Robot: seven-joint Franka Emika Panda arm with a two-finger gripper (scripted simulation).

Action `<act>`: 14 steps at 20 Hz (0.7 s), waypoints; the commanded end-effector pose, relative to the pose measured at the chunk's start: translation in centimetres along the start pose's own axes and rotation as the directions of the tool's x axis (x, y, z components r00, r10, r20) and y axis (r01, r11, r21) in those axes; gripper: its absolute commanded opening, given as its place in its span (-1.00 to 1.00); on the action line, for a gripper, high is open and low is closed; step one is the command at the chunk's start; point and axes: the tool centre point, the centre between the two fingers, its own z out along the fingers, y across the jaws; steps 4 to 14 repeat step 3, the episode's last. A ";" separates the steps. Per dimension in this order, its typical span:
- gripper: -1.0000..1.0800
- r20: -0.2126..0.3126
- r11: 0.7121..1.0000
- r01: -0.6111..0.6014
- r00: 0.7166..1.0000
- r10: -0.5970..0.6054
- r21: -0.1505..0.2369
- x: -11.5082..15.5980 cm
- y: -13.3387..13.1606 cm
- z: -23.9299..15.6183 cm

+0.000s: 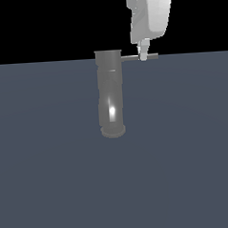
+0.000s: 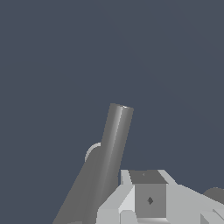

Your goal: Turn on the faucet by rotating a designated handle.

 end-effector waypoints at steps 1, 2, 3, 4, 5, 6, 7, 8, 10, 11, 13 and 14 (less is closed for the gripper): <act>-1.00 -0.004 0.999 -0.037 0.999 0.037 0.002 2.7 -0.2 0.0; -1.00 -0.004 0.999 -0.038 0.999 0.038 0.002 2.9 -0.5 0.0; -1.00 -0.004 0.999 -0.038 0.999 0.038 0.002 2.9 -0.5 0.0; -1.00 -0.004 0.999 -0.038 0.999 0.038 0.002 2.9 -0.5 0.0; -1.00 -0.004 0.999 -0.038 0.999 0.038 0.002 2.9 -0.5 0.0; -1.00 -0.004 0.999 -0.038 0.999 0.038 0.002 2.9 -0.5 0.0; -1.00 -0.004 0.999 -0.038 0.999 0.038 0.002 2.9 -0.5 0.0; -1.00 -0.004 0.999 -0.038 0.999 0.038 0.002 2.9 -0.5 0.0; -1.00 -0.004 0.999 -0.038 0.999 0.038 0.002 2.9 -0.5 0.0; -1.00 -0.004 0.999 -0.038 0.999 0.038 0.002 2.9 -0.5 0.0; -1.00 -0.004 0.999 -0.038 0.999 0.038 0.002 2.9 -0.5 0.0; -1.00 -0.004 0.999 -0.038 0.999 0.038 0.002 2.9 -0.5 0.0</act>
